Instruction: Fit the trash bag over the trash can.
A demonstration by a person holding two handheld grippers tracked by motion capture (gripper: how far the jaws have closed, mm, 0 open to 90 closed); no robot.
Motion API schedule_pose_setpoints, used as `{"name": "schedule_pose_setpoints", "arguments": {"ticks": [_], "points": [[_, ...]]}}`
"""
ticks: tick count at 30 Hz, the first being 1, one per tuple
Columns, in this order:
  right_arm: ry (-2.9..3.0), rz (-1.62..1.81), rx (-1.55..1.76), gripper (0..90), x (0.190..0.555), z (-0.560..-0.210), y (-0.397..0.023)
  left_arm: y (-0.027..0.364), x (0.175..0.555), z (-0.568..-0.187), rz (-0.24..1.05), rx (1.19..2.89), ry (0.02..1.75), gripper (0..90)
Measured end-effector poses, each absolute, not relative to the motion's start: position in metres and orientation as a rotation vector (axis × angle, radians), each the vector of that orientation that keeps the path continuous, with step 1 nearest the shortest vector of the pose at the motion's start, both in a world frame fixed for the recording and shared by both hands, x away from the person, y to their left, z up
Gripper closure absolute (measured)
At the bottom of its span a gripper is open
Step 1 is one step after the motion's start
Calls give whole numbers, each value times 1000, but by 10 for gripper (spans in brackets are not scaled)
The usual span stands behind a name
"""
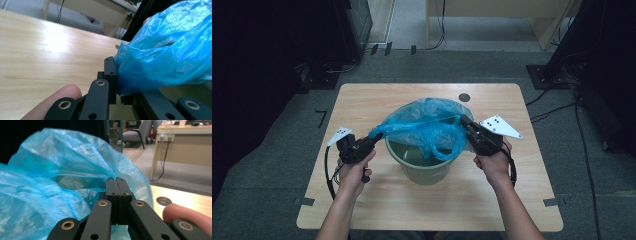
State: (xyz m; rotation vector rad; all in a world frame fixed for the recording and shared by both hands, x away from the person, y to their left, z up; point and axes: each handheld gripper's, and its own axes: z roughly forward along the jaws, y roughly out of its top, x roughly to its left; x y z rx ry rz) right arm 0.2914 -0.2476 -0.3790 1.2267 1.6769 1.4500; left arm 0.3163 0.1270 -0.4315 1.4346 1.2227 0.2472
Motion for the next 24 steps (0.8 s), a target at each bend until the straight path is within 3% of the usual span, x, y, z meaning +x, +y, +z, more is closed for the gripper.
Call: {"name": "schedule_pose_setpoints", "arguments": {"ticks": [10, 12, 15, 18, 24], "points": [[1709, 1340, 1307, 900, 306, -402, -252, 131, 320, -441, 300, 1418, 1267, 874], [1694, 1337, 1331, 772, 306, -403, -252, 130, 319, -440, 314, 1421, 1269, 870], [1644, 1438, 1328, 637, 298, -399, -260, 134, 312, -438, 284, 1400, 1195, 743], [1588, 1566, 1302, 610, 283, -392, -273, 134, 302, -435, 311, 1418, 1126, 556], [1559, 1636, 1236, 580, 256, -382, -283, 134, 286, -425, 331, 1393, 1040, 553]]}}
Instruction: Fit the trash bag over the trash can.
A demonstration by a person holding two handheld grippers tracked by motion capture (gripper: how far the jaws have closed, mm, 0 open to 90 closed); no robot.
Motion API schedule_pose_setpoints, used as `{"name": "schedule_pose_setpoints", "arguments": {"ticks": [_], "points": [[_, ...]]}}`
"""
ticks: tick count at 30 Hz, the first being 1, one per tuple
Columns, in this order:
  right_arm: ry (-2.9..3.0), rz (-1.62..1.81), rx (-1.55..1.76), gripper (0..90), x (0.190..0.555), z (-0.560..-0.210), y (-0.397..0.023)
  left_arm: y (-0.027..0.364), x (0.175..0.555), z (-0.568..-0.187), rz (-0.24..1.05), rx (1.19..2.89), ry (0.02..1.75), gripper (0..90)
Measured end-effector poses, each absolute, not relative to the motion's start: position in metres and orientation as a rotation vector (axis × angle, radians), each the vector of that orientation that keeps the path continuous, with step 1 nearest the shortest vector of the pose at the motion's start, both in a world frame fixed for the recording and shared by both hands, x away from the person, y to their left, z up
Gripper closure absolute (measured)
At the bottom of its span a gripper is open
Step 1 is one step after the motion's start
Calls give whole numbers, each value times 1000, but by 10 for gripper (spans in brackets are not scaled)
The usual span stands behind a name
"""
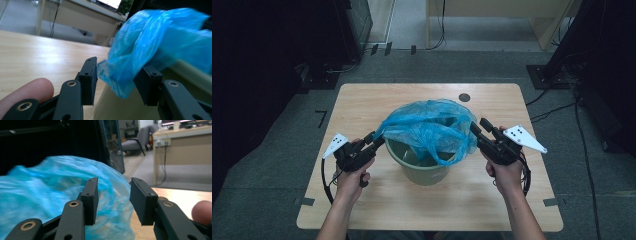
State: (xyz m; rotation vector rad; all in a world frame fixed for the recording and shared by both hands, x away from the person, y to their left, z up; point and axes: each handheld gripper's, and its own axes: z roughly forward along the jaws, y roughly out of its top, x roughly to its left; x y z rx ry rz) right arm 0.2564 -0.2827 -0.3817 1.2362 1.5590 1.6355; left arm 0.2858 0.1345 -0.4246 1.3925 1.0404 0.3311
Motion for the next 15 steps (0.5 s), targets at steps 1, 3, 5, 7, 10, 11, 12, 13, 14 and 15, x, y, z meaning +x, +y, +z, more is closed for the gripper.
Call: {"name": "schedule_pose_setpoints", "arguments": {"ticks": [1, 3, 5, 7, 10, 11, 12, 13, 14, 15], "points": [[1558, 1644, 1220, 572, 251, -380, -282, 134, 284, -423, 333, 1385, 1038, 553], [1565, 1664, 1170, 559, 242, -377, -277, 133, 279, -419, 346, 1374, 1027, 543], [1597, 1669, 1117, 534, 233, -375, -268, 131, 275, -416, 364, 1366, 1022, 503], [1631, 1665, 1078, 507, 229, -374, -260, 130, 270, -413, 393, 1359, 1022, 489], [1673, 1626, 1023, 477, 225, -374, -246, 131, 264, -408, 406, 1348, 1007, 453], [1684, 1600, 1009, 479, 226, -375, -243, 131, 262, -407, 411, 1341, 1006, 449], [1696, 1584, 1011, 488, 226, -377, -240, 132, 260, -405, 420, 1339, 1015, 447], [1710, 1579, 1014, 502, 228, -379, -238, 133, 260, -404, 427, 1344, 1025, 446], [1714, 1580, 1020, 511, 228, -380, -238, 134, 260, -403, 436, 1348, 1050, 445], [1714, 1580, 1026, 528, 228, -382, -237, 136, 260, -403, 437, 1344, 1065, 442]]}}
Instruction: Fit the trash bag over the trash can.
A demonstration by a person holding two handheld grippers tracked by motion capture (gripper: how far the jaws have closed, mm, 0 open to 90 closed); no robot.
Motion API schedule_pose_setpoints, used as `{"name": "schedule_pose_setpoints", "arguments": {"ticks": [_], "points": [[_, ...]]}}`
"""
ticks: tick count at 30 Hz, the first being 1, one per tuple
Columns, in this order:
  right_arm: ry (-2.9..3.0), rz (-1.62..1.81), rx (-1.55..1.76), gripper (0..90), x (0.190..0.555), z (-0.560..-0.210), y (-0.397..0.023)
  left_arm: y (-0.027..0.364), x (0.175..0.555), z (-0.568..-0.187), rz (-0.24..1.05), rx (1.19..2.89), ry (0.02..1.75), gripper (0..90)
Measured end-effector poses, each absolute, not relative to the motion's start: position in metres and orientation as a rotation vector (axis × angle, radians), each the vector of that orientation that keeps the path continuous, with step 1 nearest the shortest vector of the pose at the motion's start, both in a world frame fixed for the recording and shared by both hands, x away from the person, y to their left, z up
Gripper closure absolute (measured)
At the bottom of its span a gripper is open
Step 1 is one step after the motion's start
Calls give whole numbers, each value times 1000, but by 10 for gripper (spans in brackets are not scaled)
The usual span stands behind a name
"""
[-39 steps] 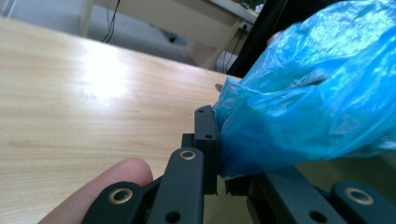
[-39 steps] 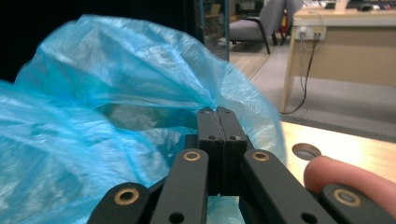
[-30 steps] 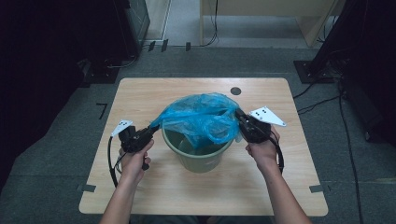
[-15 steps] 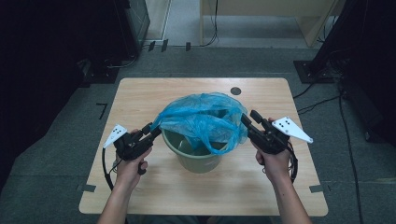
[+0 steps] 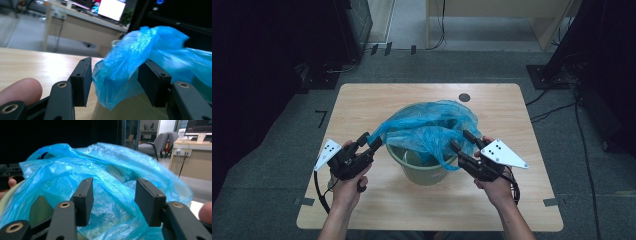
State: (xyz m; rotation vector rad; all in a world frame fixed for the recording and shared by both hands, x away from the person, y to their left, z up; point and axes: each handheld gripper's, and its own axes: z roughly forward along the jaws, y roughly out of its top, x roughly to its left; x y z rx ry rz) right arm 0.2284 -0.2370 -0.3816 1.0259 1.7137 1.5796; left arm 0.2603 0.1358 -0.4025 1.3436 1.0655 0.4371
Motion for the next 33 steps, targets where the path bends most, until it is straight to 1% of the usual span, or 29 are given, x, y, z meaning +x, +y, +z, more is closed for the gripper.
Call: {"name": "schedule_pose_setpoints", "arguments": {"ticks": [4, 5, 6, 8, 12, 13, 15, 20, 24, 27, 31, 33], "points": [[1726, 1580, 1024, 561, 227, -385, -237, 141, 259, -403, 452, 1338, 1078, 446], [1733, 1574, 1022, 570, 227, -386, -236, 141, 259, -404, 450, 1342, 1070, 467], [1736, 1562, 1019, 571, 226, -387, -236, 143, 259, -404, 433, 1348, 1053, 482], [1726, 1557, 1024, 587, 226, -388, -238, 144, 257, -405, 411, 1355, 1022, 482], [1707, 1578, 1032, 574, 224, -388, -241, 146, 252, -403, 414, 1371, 979, 408], [1704, 1597, 1033, 568, 222, -387, -242, 146, 251, -402, 415, 1365, 971, 402], [1698, 1624, 1025, 555, 219, -386, -244, 145, 249, -400, 420, 1363, 960, 437], [1677, 1646, 1009, 538, 207, -382, -245, 142, 246, -399, 395, 1351, 949, 600], [1667, 1675, 984, 532, 194, -378, -245, 139, 241, -398, 388, 1361, 924, 639], [1672, 1711, 961, 510, 185, -374, -243, 138, 240, -397, 393, 1363, 922, 646], [1690, 1778, 933, 459, 179, -370, -237, 138, 241, -399, 393, 1354, 942, 664], [1704, 1780, 926, 410, 180, -372, -232, 138, 241, -399, 393, 1347, 949, 673]]}}
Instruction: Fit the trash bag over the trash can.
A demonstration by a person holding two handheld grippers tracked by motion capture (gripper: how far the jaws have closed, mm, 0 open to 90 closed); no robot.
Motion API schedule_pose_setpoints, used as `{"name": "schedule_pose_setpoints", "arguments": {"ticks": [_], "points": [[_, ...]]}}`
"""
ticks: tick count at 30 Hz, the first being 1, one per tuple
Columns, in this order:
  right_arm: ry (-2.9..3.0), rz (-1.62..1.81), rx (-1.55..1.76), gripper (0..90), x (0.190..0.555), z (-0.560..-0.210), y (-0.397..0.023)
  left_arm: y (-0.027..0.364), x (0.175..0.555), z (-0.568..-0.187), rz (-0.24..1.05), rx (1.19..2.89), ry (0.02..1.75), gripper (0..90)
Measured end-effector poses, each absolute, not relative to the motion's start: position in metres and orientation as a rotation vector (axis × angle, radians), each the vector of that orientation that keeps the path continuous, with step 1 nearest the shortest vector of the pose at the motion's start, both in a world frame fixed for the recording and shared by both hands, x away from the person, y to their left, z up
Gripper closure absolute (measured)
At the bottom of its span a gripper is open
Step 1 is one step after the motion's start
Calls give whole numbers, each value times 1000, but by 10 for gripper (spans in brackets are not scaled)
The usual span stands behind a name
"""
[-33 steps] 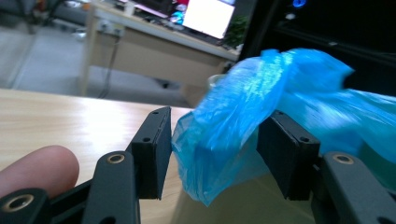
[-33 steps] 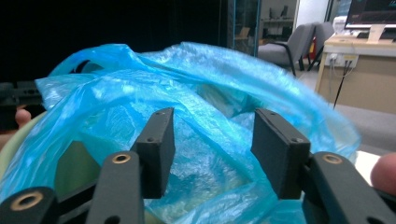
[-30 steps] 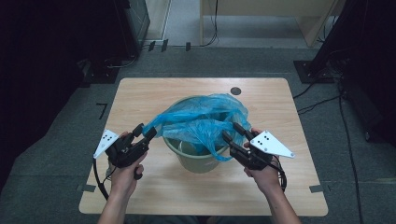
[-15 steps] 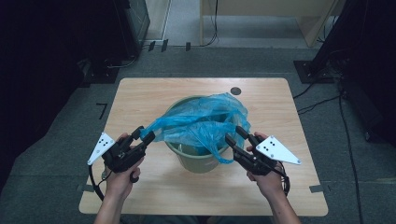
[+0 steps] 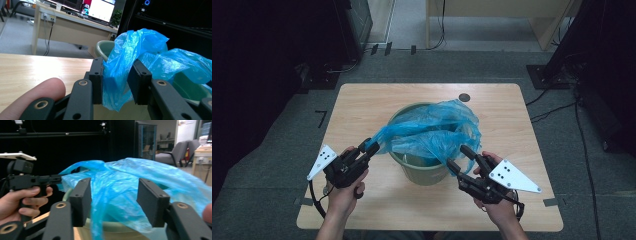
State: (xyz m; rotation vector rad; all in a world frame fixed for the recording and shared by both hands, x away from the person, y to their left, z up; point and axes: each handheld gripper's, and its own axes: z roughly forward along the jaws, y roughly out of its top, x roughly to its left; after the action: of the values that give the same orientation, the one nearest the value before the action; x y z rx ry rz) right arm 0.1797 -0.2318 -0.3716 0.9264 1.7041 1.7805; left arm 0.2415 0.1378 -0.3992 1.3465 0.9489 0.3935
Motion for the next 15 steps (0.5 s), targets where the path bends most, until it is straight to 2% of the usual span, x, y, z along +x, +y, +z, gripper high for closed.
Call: {"name": "schedule_pose_setpoints", "arguments": {"ticks": [2, 3, 6, 8, 15], "points": [[1728, 1766, 914, 432, 181, -375, -227, 137, 242, -399, 391, 1341, 951, 683], [1732, 1751, 907, 501, 182, -377, -224, 137, 242, -399, 391, 1339, 952, 690], [1705, 1688, 890, 788, 181, -385, -220, 139, 244, -400, 393, 1330, 971, 705], [1719, 1688, 875, 897, 181, -389, -222, 143, 246, -401, 391, 1316, 1002, 719], [1820, 1710, 787, 900, 172, -408, -238, 150, 249, -405, 379, 1288, 1036, 748]]}}
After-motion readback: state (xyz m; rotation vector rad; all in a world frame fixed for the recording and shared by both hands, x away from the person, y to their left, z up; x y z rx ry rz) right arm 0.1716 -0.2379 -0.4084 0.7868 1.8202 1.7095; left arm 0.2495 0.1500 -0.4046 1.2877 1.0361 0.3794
